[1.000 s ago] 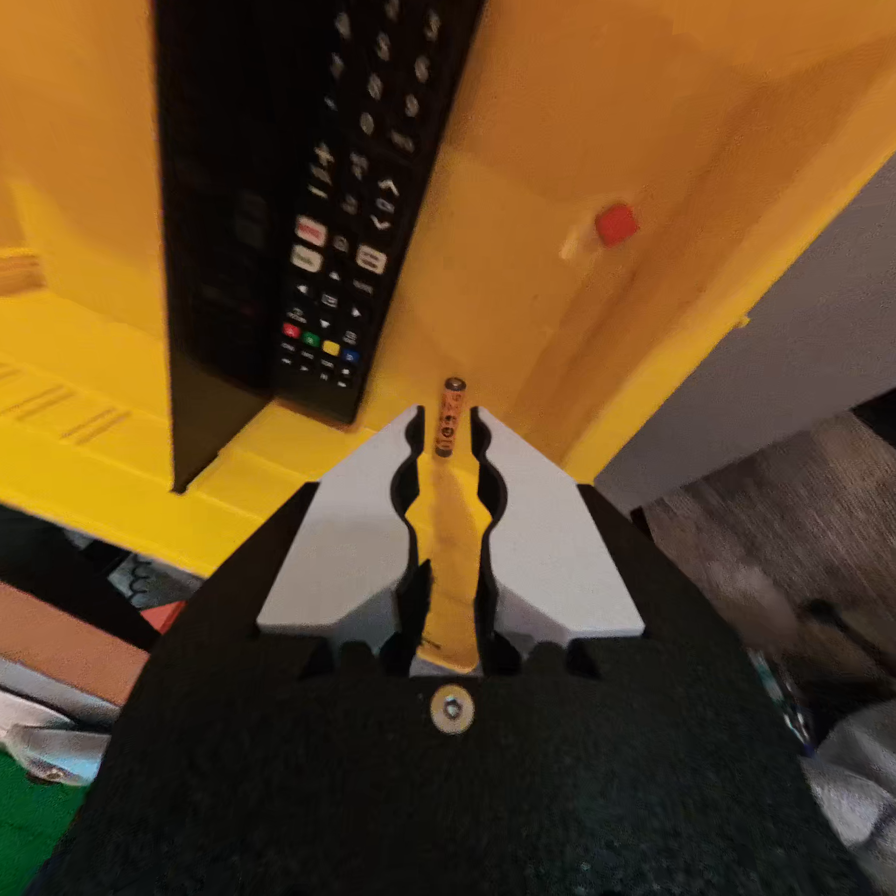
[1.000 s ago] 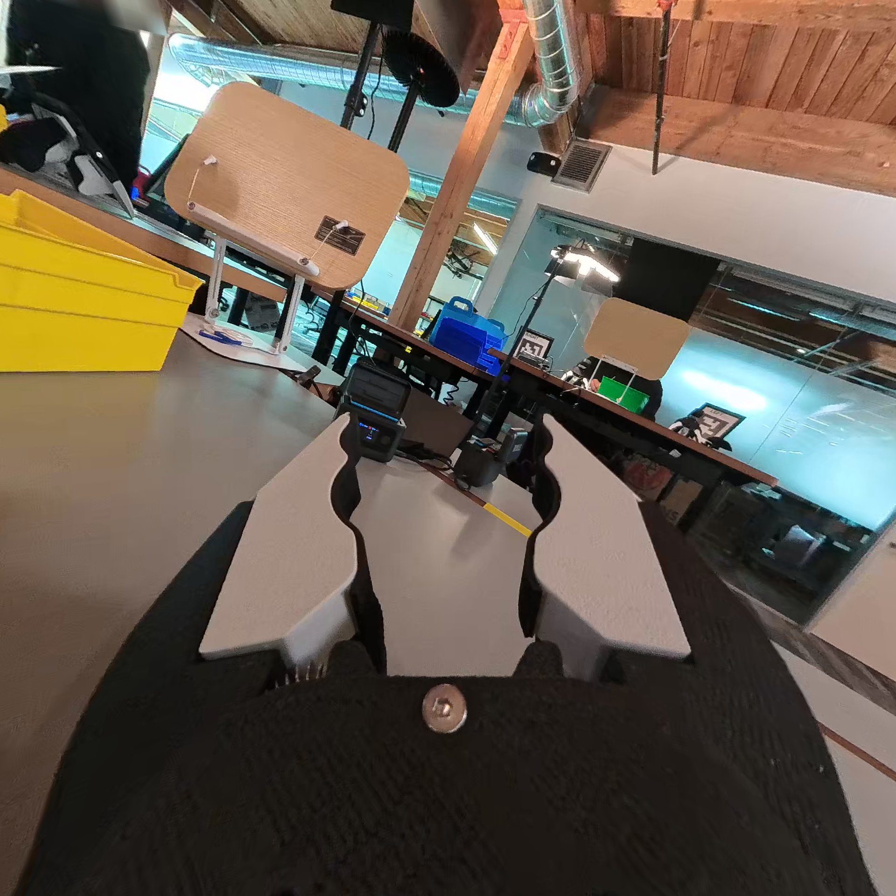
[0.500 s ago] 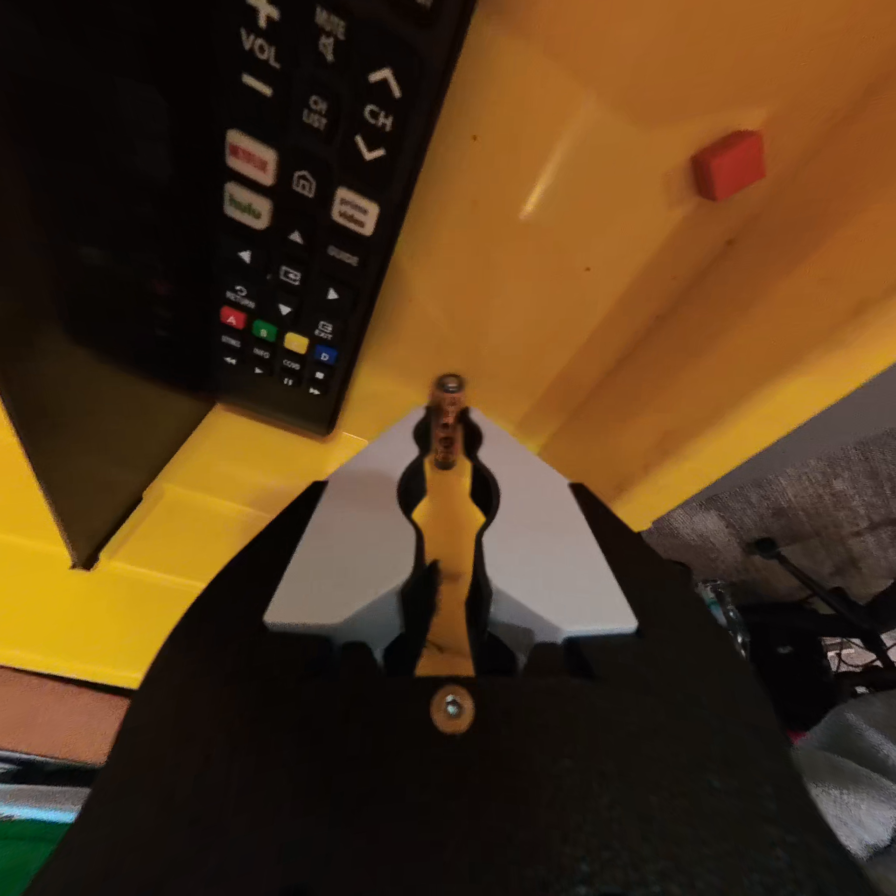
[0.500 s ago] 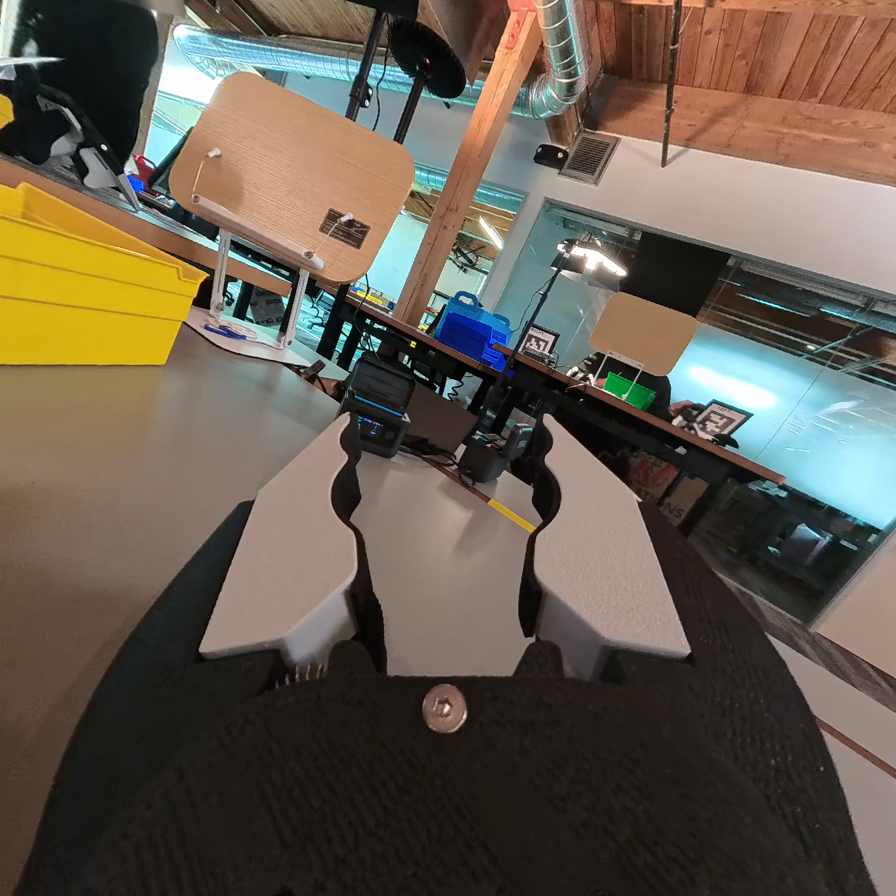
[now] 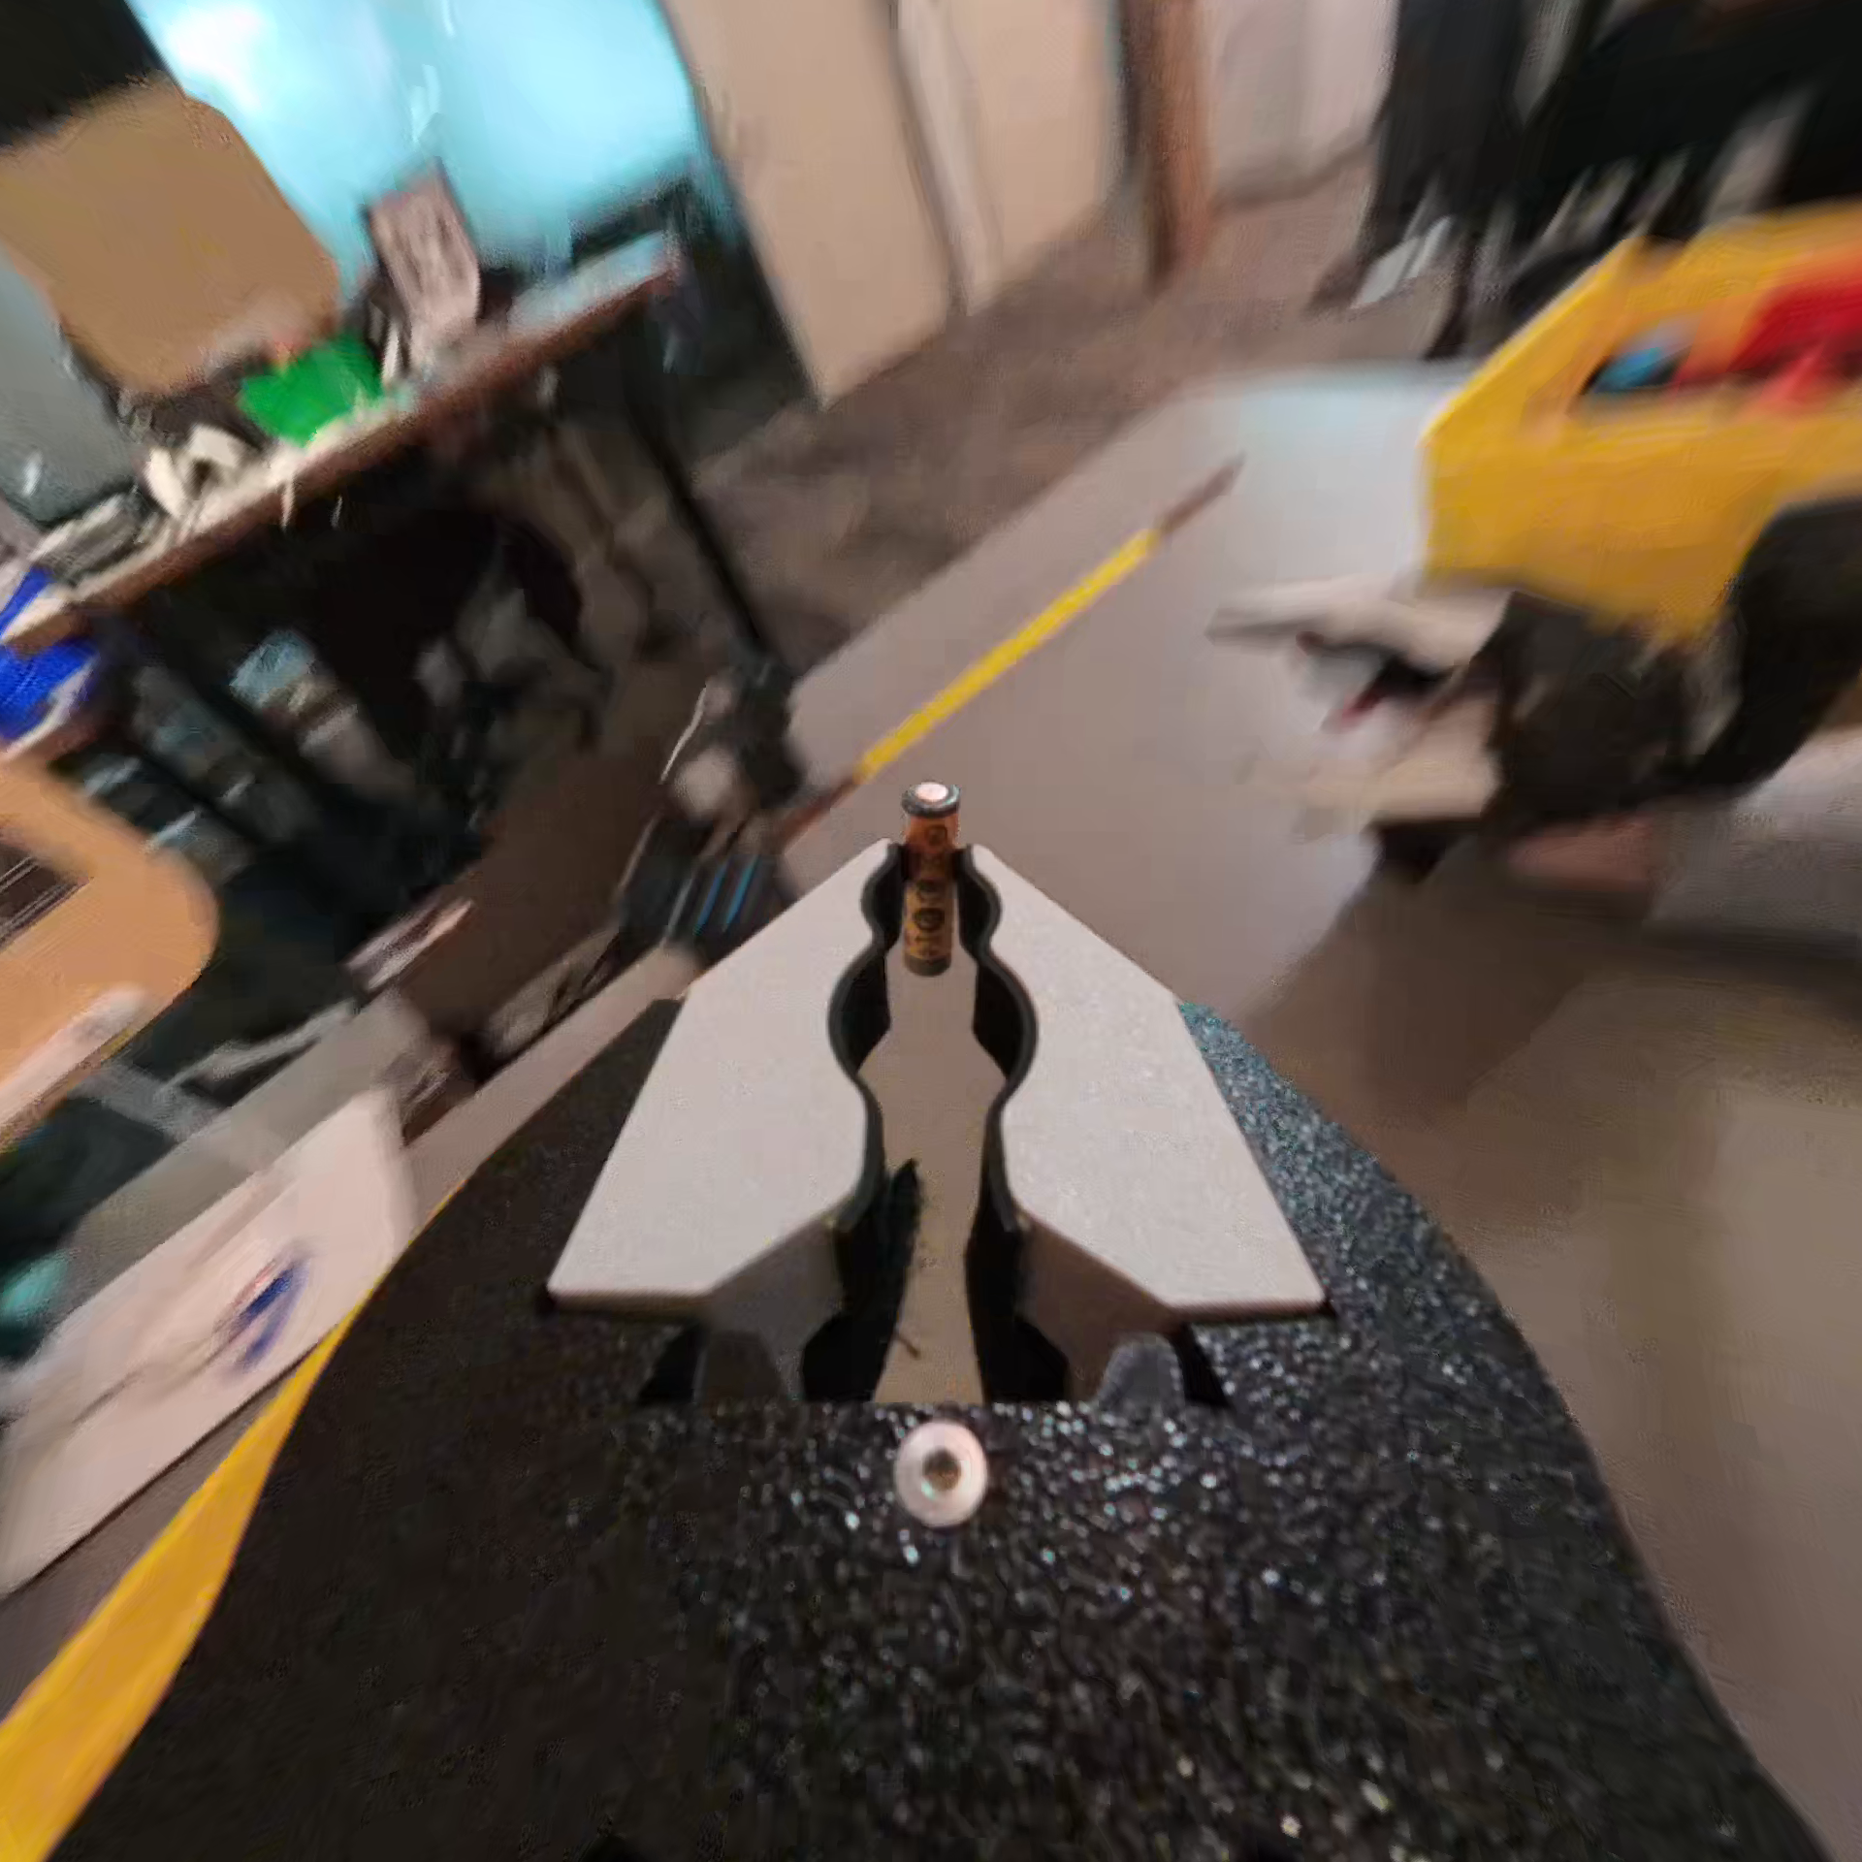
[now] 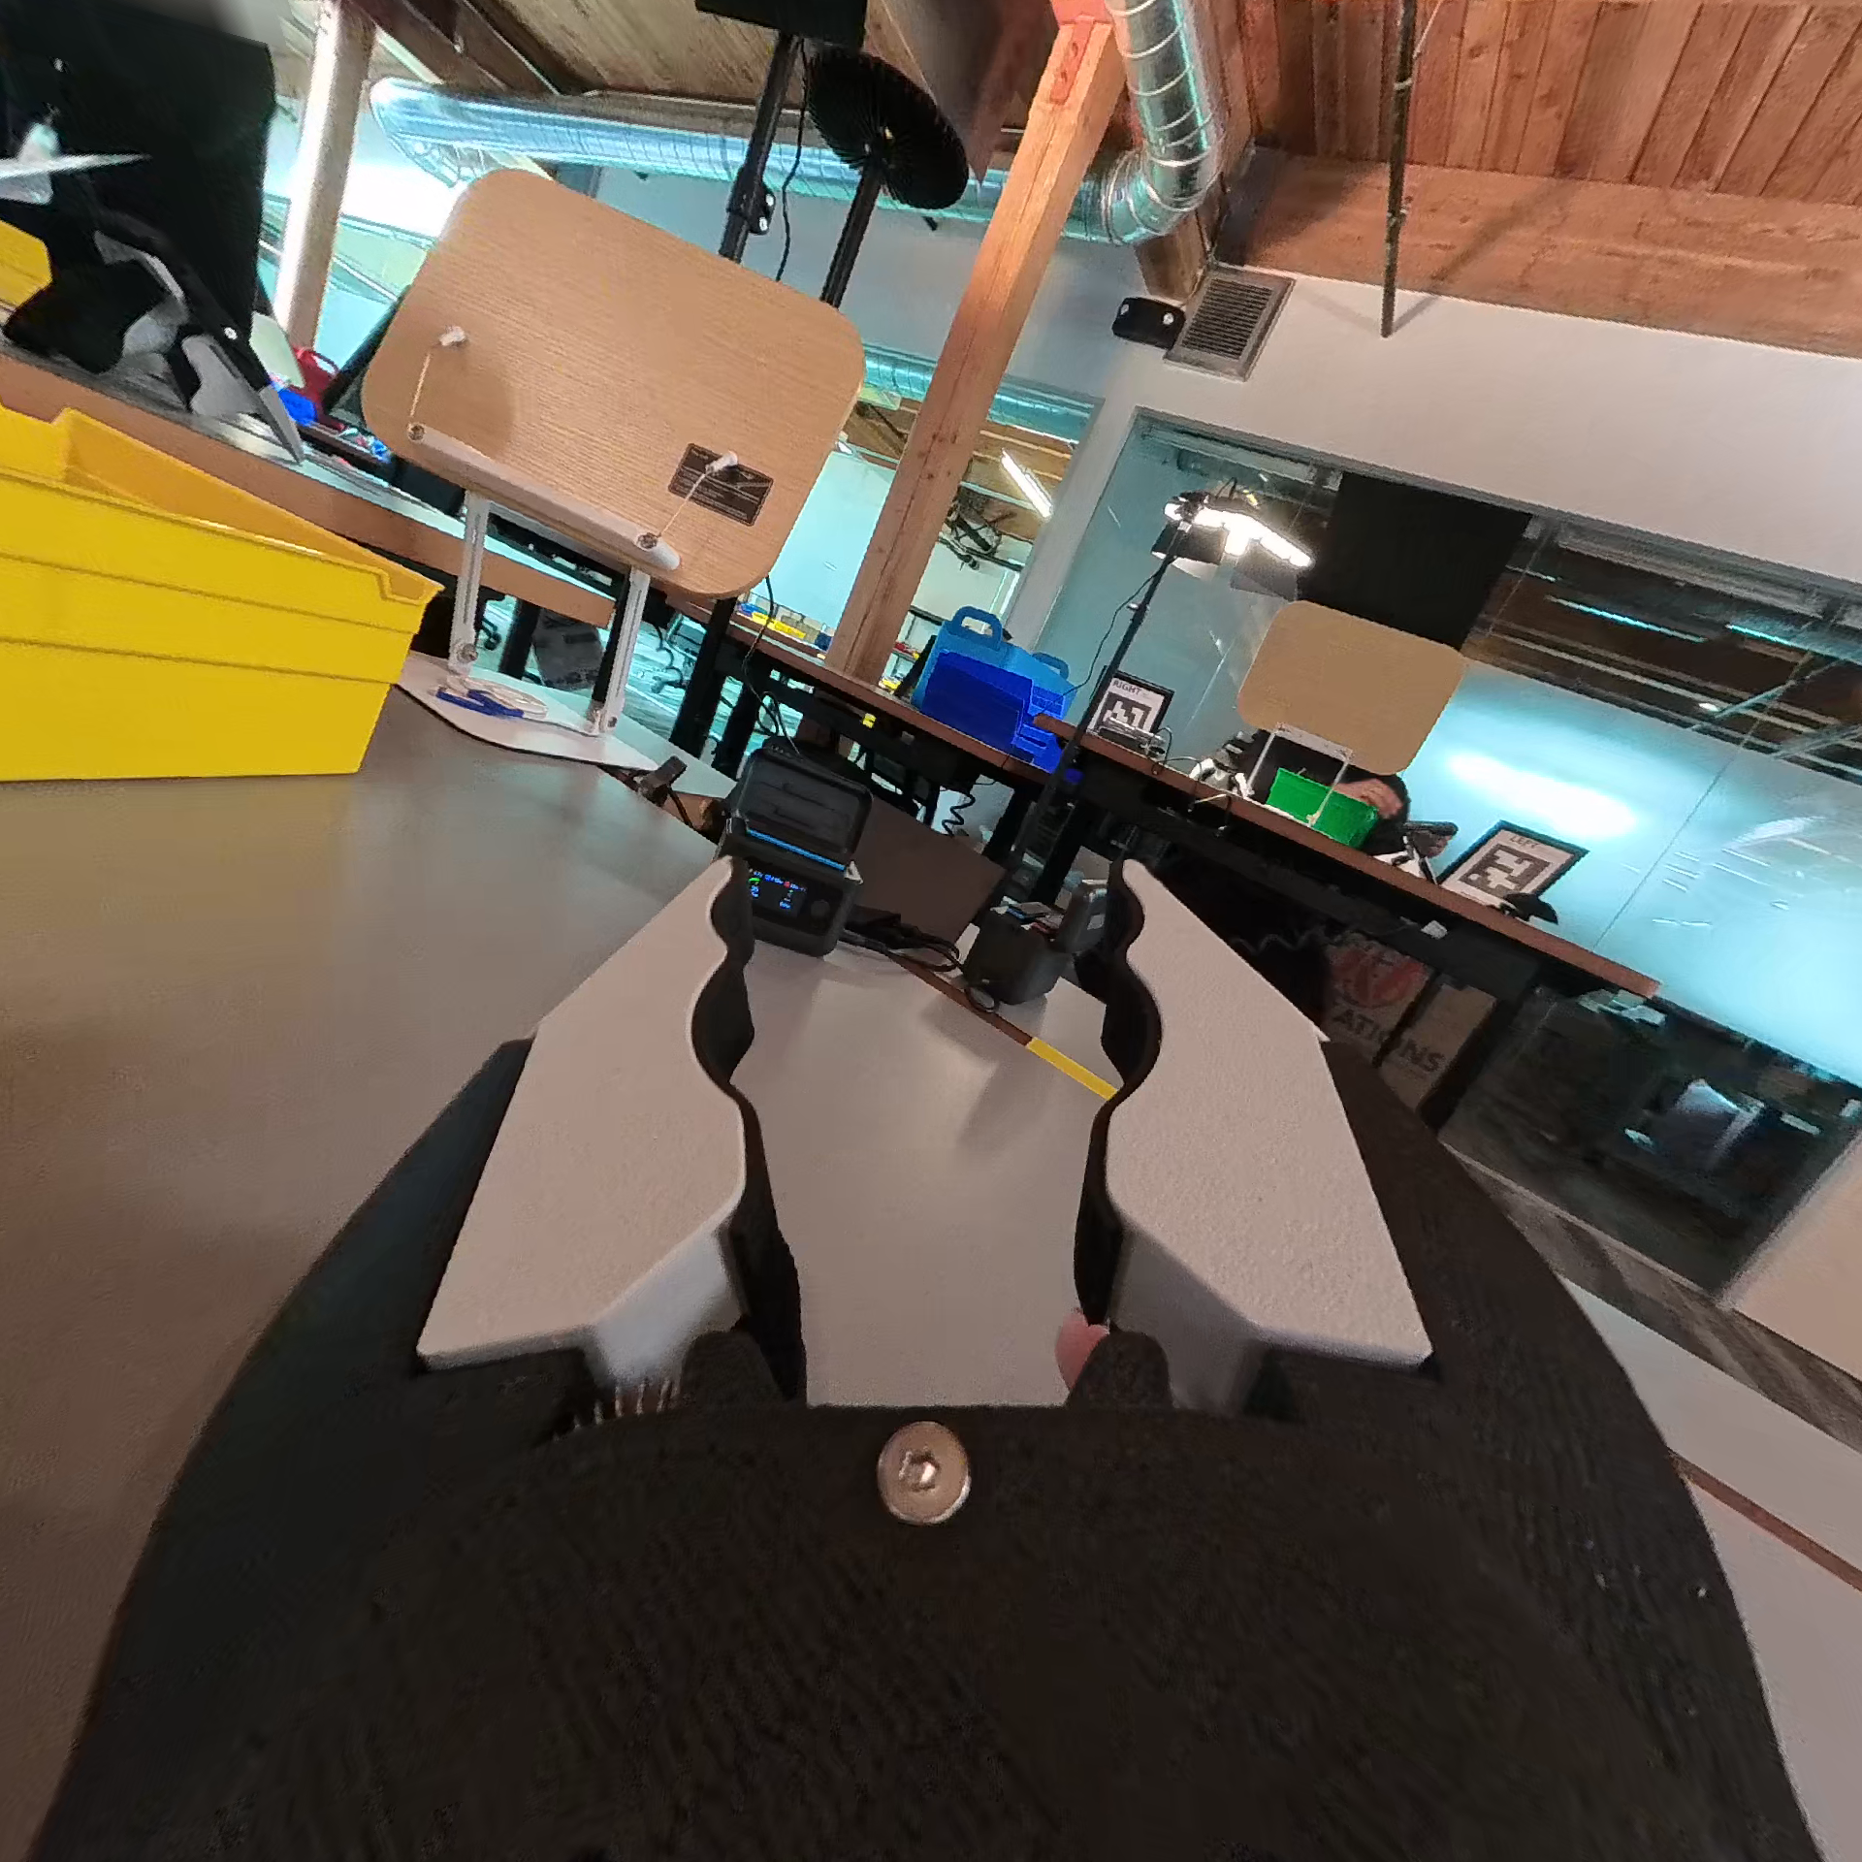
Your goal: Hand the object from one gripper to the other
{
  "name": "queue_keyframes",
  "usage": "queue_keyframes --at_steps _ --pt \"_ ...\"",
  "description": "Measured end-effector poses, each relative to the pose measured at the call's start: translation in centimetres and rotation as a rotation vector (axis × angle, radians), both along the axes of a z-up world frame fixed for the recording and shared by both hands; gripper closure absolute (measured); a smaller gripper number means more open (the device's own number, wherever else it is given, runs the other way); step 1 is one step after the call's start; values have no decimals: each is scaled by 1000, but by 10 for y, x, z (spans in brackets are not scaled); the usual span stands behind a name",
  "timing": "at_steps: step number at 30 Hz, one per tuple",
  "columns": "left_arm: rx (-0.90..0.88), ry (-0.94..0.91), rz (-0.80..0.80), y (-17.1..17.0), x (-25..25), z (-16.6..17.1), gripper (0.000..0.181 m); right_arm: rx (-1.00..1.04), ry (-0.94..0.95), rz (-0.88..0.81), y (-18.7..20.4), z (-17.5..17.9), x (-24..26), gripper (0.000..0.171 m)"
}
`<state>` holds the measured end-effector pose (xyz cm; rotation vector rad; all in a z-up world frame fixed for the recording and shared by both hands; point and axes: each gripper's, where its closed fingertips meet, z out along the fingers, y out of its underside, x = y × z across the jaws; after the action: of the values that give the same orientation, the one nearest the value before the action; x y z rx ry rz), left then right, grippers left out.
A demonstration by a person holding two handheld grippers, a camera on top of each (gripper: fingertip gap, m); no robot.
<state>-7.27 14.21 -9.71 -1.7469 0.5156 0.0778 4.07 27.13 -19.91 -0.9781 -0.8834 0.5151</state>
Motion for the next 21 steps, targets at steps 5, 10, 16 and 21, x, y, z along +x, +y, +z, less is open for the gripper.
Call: queue_keyframes --at_steps 5,10,16,21 --pt "359 -235 -53 64 71 6 173 11 33 90 -10 7 5 105" --pt "520 -40 77 109 90 -43 173 42 -11 67 -2 3 13 114" --pt "464 254 -69 115 107 -100 173 -319 27 272 -4 -4 11 147" --pt "467 232 -206 107 126 -99 173 -672 141 623 -20 3 11 128"
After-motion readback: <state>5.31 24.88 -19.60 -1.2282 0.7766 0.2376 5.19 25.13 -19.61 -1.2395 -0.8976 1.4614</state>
